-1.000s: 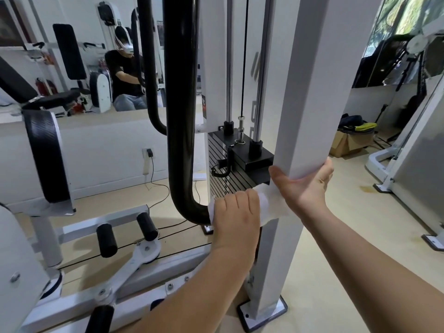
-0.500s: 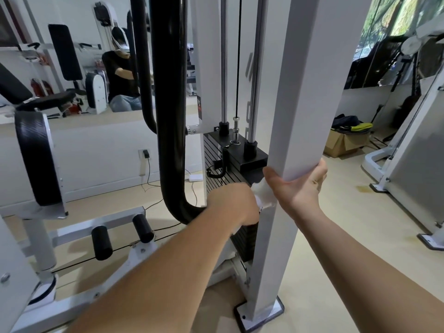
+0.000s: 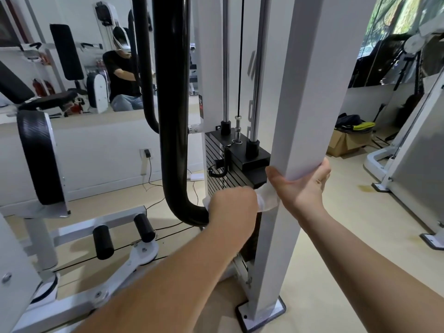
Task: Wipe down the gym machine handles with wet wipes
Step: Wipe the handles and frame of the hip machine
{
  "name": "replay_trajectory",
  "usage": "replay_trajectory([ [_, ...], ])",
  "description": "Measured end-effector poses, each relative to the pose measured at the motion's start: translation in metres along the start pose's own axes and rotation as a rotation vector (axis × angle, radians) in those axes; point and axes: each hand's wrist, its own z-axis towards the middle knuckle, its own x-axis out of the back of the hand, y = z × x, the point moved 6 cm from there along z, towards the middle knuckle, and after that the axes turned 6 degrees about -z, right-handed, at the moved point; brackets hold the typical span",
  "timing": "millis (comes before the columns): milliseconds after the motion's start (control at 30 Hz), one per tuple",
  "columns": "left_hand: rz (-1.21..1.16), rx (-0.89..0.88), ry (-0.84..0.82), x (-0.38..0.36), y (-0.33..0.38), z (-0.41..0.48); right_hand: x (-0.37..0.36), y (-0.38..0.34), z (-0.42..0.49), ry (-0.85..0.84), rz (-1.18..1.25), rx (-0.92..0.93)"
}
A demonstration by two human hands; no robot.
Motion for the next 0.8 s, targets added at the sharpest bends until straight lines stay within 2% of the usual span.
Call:
replay_trajectory([
  [67, -0.052, 0.055, -0.263, -0.001, -0.005, 0.020, 0.000, 0.002, 0.001, 0.002, 0.000, -0.004],
  [133, -0.274, 0.175, -0.611, -0.014, -0.012, 0.026, 0.000, 0.002, 0.001, 0.004, 0.002, -0.003],
  [167, -0.372, 0.224, -0.728, -0.018, -0.014, 0.025, 0.000, 0.002, 0.001, 0.009, 0.001, -0.001],
  [233, -0.434, 0.256, -0.811, -0.018, -0.015, 0.023, -0.001, 0.001, -0.001, 0.018, -0.007, -0.001],
  [300, -0.329, 0.187, -0.722, -0.013, -0.010, 0.025, -0.001, 0.001, 0.000, 0.023, -0.017, -0.005],
  [333, -0.236, 0.129, -0.601, -0.010, -0.006, 0.024, -0.001, 0.001, 0.000, 0.019, -0.015, -0.008],
  [433, 0.080, -0.006, -0.040, 0.005, 0.004, 0.001, -0.001, 0.000, -0.002, 0.022, -0.007, -0.026],
  [467, 0.162, -0.026, 0.099, 0.007, 0.007, -0.009, -0.001, -0.001, -0.003, 0.020, -0.009, -0.029],
  [500, 0.204, -0.049, 0.164, 0.006, 0.009, -0.015, -0.001, -0.002, -0.003, 0.013, -0.014, -0.033],
  [633, 0.198, -0.063, 0.187, 0.003, 0.007, -0.016, -0.002, 0.001, 0.000, 0.017, -0.021, -0.025],
  [800, 0.183, -0.112, 0.078, 0.004, 0.008, -0.015, 0.002, 0.001, -0.003, -0.051, -0.047, -0.071],
])
